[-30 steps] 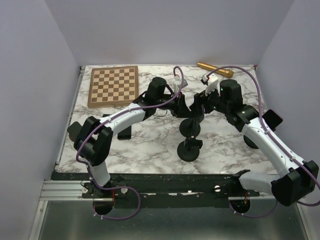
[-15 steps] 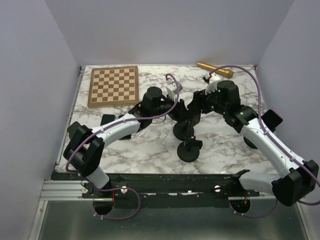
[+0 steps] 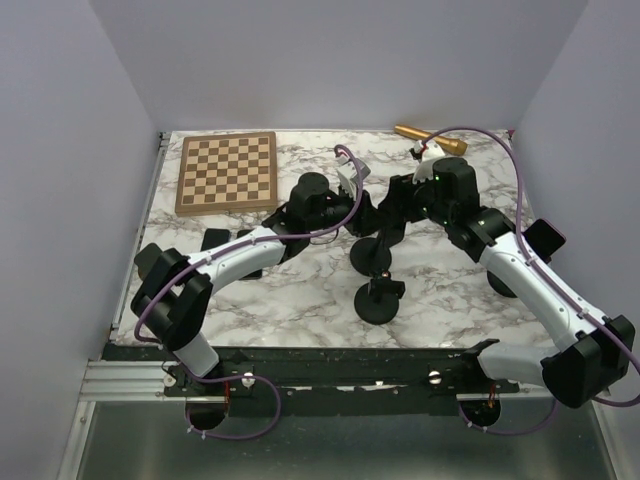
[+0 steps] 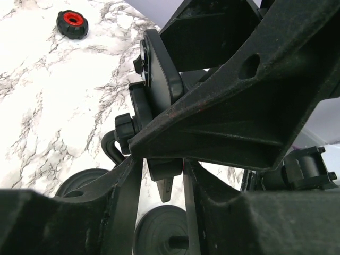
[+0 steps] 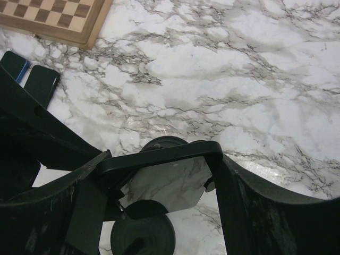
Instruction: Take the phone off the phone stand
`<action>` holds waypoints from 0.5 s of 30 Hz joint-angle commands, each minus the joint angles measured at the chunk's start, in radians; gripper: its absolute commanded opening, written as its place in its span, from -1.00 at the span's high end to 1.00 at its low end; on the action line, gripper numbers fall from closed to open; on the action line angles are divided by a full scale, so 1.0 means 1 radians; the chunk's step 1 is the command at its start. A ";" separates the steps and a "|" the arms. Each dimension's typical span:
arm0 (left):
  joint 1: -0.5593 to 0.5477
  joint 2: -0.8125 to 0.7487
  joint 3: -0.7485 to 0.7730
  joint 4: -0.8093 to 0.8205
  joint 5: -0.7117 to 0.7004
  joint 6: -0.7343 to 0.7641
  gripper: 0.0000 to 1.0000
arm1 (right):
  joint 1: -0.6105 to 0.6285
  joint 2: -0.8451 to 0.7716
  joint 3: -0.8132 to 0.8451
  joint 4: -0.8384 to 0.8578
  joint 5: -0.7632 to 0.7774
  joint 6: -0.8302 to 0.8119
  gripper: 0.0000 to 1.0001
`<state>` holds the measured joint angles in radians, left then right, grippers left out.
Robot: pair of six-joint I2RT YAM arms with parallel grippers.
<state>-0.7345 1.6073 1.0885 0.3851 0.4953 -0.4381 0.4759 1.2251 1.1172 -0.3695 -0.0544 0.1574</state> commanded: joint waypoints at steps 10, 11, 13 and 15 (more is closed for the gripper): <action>-0.032 0.052 0.103 0.020 -0.075 -0.021 0.22 | 0.009 0.020 0.044 0.040 0.020 0.043 0.99; -0.034 0.061 0.118 0.002 -0.072 -0.018 0.27 | 0.009 0.020 0.044 0.040 0.023 0.043 0.99; -0.036 0.073 0.140 -0.019 -0.077 -0.014 0.28 | 0.009 0.021 0.046 0.041 0.024 0.042 0.99; -0.035 0.074 0.131 0.000 -0.084 -0.020 0.27 | 0.009 0.020 0.050 0.037 0.025 0.039 0.99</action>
<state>-0.7540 1.6650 1.1648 0.3325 0.4496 -0.4450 0.4671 1.2388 1.1263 -0.3641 0.0143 0.1806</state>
